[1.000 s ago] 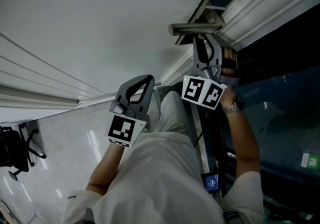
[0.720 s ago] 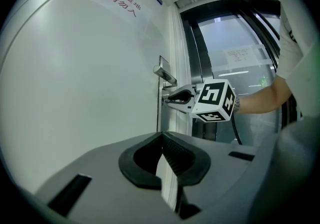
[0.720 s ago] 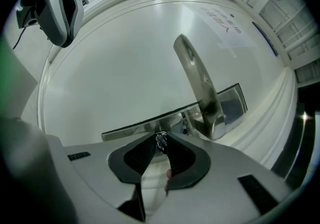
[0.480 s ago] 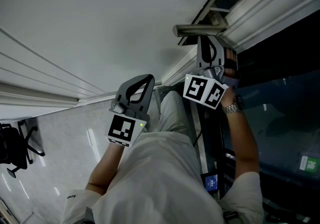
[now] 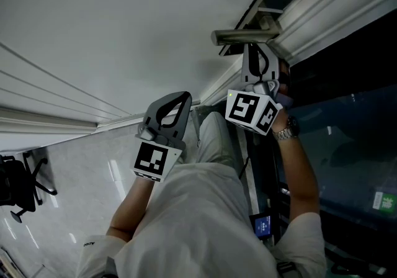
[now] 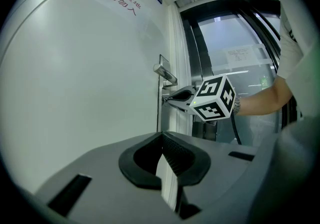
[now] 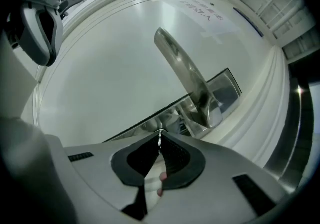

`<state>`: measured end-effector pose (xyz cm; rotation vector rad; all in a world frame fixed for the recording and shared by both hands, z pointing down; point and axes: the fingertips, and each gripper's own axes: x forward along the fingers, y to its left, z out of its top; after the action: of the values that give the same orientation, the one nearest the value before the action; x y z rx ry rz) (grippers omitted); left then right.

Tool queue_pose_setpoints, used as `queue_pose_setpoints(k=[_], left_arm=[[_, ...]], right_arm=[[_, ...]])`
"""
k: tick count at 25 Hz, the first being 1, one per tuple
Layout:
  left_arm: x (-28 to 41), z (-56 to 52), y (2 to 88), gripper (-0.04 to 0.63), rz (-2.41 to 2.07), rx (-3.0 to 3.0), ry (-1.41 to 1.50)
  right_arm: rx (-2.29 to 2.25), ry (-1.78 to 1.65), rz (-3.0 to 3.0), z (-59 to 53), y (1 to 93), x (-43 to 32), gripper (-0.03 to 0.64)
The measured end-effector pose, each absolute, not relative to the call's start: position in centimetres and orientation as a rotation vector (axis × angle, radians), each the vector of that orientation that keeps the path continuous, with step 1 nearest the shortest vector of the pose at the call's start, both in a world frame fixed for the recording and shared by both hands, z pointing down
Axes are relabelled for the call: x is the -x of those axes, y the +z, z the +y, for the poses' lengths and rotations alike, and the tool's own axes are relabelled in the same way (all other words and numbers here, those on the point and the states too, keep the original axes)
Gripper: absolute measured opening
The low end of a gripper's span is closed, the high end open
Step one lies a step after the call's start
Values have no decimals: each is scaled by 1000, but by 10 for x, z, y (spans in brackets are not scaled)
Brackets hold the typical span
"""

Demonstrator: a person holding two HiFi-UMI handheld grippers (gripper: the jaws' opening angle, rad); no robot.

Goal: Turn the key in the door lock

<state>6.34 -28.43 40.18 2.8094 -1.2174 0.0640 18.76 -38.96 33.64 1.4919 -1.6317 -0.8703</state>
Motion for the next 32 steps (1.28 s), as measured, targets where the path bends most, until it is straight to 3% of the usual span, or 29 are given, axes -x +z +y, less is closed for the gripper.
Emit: queue_pose_setpoints(k=[20, 32], left_arm=[[-68, -286, 403, 6, -1207, -2823, 60], [-68, -286, 406, 6, -1213, -2808, 73]], right_arm=[[-1800, -269, -2036, -394, 331, -195, 12], [-1981, 341, -2361, -396, 331, -204, 12]])
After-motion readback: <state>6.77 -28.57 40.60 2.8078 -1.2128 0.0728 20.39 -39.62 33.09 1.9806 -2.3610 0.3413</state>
